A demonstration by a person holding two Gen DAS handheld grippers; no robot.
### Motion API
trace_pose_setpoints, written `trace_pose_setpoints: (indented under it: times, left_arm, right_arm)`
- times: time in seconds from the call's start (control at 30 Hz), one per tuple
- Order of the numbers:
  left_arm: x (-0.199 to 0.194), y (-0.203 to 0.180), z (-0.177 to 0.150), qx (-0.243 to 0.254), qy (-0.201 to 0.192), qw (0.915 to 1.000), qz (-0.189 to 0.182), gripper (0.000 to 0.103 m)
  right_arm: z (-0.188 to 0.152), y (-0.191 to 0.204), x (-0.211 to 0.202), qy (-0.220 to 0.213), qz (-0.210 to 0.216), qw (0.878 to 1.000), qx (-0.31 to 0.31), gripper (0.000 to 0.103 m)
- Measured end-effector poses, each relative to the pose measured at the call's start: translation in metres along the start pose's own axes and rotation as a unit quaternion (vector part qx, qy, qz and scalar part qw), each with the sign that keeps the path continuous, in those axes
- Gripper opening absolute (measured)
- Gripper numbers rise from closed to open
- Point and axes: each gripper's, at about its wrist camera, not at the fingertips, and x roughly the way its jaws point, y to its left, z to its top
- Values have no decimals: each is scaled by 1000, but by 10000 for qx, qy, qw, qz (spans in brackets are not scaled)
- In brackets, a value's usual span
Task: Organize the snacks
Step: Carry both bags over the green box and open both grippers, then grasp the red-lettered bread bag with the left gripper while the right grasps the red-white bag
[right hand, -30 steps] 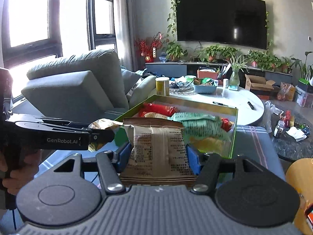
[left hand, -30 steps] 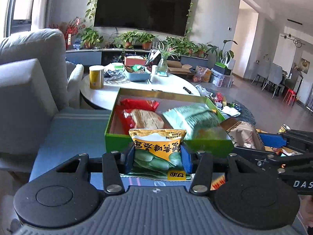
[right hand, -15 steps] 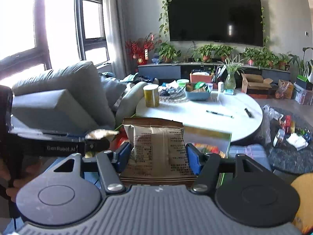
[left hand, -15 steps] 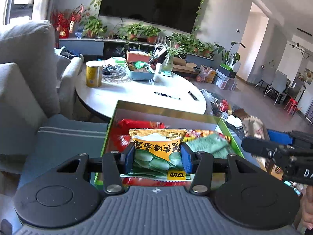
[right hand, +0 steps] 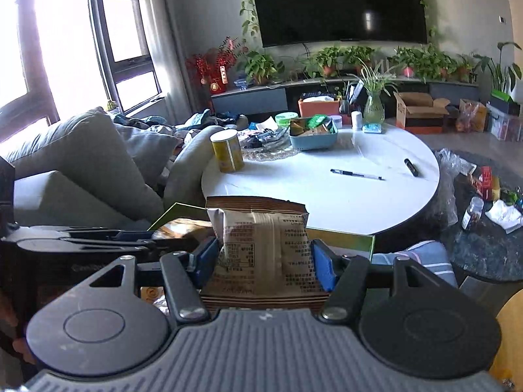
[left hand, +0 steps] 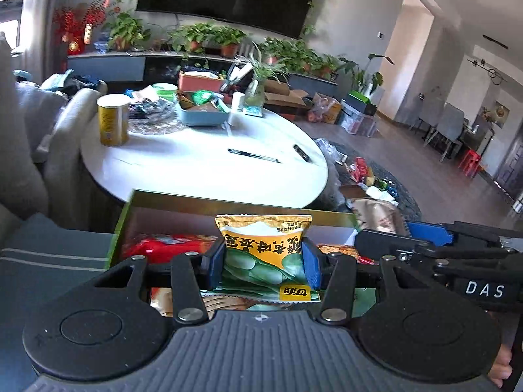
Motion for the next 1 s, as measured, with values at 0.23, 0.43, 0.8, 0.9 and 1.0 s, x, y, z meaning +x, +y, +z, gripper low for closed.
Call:
trace_pose_setpoints:
  times: [0.23, 0.43, 0.8, 0.9, 1.0]
  left_arm:
    - [-3, 5, -1, -53, 19, 9998, -166, 66]
    - [-40, 5, -1, -5, -118, 9995, -286, 72]
    - [-107, -10, -65, 241, 26, 9957, -892, 74]
    - [-108, -14, -85, 243, 216, 9940, -1046, 74]
    - [-104, -21, -108, 302, 389, 9933, -1047, 74]
  right_arm:
    - [2, -4, -15, -119, -300, 9995, 10, 99]
    - [-5, -7, -49, -184, -393, 9990, 148, 100]
    - [-74, 4, -104, 380, -432, 9982, 169, 101]
    - [-103, 12, -105, 629, -563, 9961, 243, 101]
    - [-127, 25, -107, 760, -593, 9953, 123, 101]
